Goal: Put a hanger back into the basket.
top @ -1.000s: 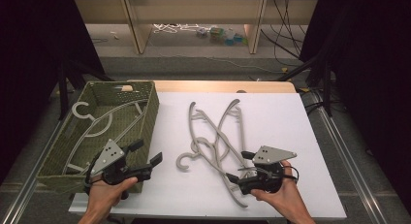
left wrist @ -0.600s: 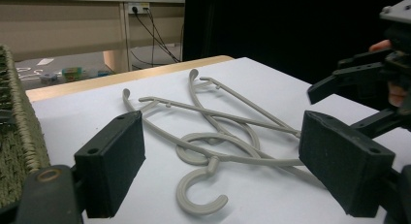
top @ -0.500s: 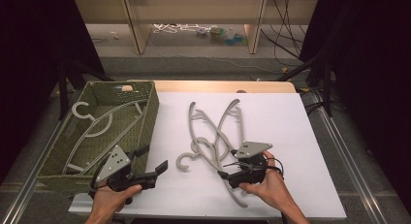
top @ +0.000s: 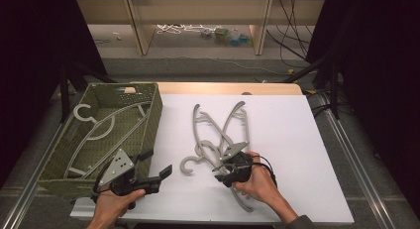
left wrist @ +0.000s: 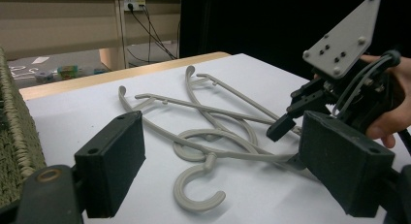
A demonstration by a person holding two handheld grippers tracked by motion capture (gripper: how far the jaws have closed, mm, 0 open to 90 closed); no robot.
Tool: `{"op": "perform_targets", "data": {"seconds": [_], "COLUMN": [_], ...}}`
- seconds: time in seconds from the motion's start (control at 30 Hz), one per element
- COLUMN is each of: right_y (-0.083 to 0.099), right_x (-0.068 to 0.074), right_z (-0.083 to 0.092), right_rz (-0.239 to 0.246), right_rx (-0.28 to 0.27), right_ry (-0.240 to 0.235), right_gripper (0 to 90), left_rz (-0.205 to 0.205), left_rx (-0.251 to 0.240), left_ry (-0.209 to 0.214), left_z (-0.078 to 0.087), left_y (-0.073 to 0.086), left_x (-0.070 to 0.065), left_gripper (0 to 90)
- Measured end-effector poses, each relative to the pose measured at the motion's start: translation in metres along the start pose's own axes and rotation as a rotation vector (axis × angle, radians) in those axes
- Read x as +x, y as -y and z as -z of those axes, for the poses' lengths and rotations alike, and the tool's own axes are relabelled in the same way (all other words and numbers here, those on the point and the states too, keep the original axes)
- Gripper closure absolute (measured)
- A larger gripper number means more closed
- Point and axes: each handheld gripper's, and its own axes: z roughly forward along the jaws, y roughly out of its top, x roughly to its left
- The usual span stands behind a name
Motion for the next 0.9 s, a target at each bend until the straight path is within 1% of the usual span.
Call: {"op": "perform_targets", "data": {"seconds": [0.1,0.13,0.17,0.23,0.27,0.3,0.37,0.47,0.5,0.6,0.63,0.67,0.7,0.77,0.83,0.87,0.9], "right_y": [-0.004,-0.005,-0.005,-0.005,-0.004,-0.005,-0.005,-0.006,-0.006,-0.008,-0.008,-0.008,-0.008,-0.008,-0.007,-0.008,-0.01], "right_x": [0.001,0.001,0.001,0.0,0.0,0.0,0.0,0.001,0.002,0.003,0.003,0.003,0.004,0.005,0.006,0.007,0.007], "right_z": [-0.007,-0.01,-0.012,-0.015,-0.016,-0.016,-0.016,-0.02,-0.022,-0.024,-0.025,-0.025,-0.025,-0.026,-0.03,-0.031,-0.032], "right_rz": [0.003,-0.006,-0.004,-0.012,-0.016,-0.026,-0.047,-0.056,-0.054,-0.073,-0.089,-0.116,-0.13,-0.14,-0.142,-0.145,-0.133], "right_rx": [0.032,0.038,0.044,0.07,0.069,0.065,0.067,0.069,0.071,0.074,0.072,0.074,0.077,0.084,0.119,0.132,0.128], "right_ry": [-0.004,-0.004,-0.009,-0.01,-0.001,-0.002,-0.012,-0.02,-0.016,-0.005,-0.006,-0.005,-0.003,0.003,-0.017,-0.007,0.009], "right_gripper": [46.0,46.4,46.6,47.5,48.0,48.2,48.9,49.5,49.4,49.4,50.5,51.8,52.8,55.9,60.9,62.6,62.0], "left_rz": [0.003,0.002,0.0,0.0,0.0,0.001,-0.001,-0.003,-0.003,-0.003,-0.003,-0.002,-0.002,-0.003,0.0,-0.001,-0.001], "left_rx": [-0.001,0.0,0.0,0.0,0.0,-0.001,0.003,0.008,0.008,0.007,0.008,0.008,0.009,0.009,0.009,0.009,0.009], "left_ry": [0.0,0.001,0.001,0.003,0.005,0.007,0.009,0.011,0.011,0.012,0.011,0.012,0.013,0.015,0.015,0.016,0.017], "left_z": [0.0,0.0,0.0,0.0,0.0,-0.001,-0.001,-0.002,-0.002,-0.001,-0.001,-0.001,-0.001,-0.002,-0.002,-0.002,-0.002], "left_y": [0.0,0.0,0.0,0.0,0.0,0.0,0.001,0.001,0.001,0.001,0.001,0.001,0.002,0.002,0.002,0.002,0.002], "left_x": [0.0,0.0,0.0,0.0,-0.001,-0.001,-0.001,-0.001,-0.001,-0.001,-0.001,-0.001,-0.001,-0.001,-0.001,-0.001,-0.002], "left_gripper": [16.6,16.6,16.6,16.6,16.6,16.7,16.7,16.7,16.7,16.7,16.7,16.8,16.8,16.8,16.8,16.9,17.0]}}
